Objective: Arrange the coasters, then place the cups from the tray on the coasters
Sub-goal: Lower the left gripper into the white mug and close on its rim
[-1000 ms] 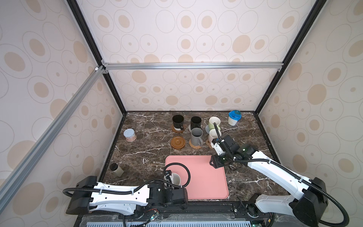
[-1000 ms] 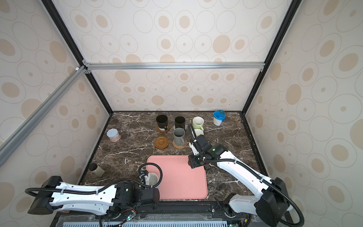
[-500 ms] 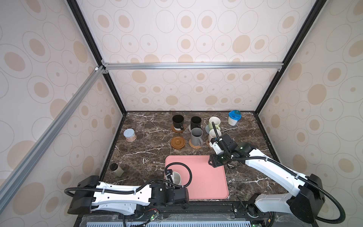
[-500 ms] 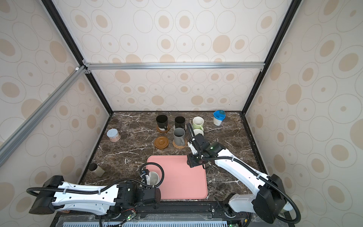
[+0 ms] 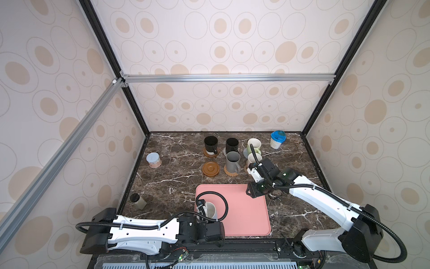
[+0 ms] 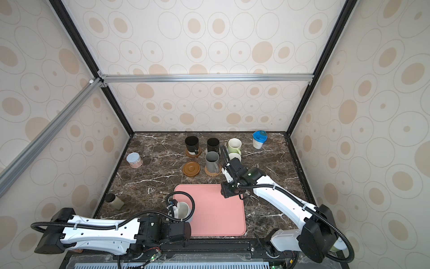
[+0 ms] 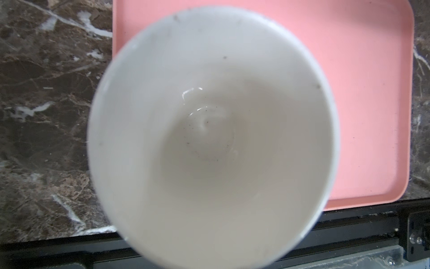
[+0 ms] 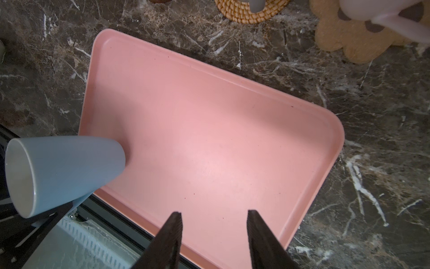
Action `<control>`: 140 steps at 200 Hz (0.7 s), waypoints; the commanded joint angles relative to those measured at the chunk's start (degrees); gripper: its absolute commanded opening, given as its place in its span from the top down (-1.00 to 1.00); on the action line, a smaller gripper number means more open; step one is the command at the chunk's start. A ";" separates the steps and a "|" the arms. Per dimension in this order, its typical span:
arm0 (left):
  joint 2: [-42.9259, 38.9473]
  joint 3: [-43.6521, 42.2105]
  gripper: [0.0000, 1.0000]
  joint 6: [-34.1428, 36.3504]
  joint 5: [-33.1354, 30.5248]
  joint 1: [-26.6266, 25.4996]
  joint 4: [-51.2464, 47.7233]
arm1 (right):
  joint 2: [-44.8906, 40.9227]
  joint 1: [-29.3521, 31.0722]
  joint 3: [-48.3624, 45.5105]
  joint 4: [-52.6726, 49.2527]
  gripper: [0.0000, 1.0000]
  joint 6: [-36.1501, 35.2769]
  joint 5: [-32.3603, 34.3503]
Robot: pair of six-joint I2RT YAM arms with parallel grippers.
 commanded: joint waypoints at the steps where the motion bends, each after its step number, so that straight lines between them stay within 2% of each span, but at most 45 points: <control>1: -0.69 2.41 0.96 0.25 -4.64 0.42 -0.55 | 0.58 0.11 1.61 -0.29 0.02 -0.33 -0.11; 58: -0.89 1.88 1.00 0.67 -5.10 0.44 1.23 | 1.03 0.17 2.50 -1.13 0.02 -0.29 -0.29; 140: 1.33 6.64 1.00 0.75 -8.24 0.62 -4.49 | 1.00 0.12 2.35 -1.21 0.02 -0.36 0.10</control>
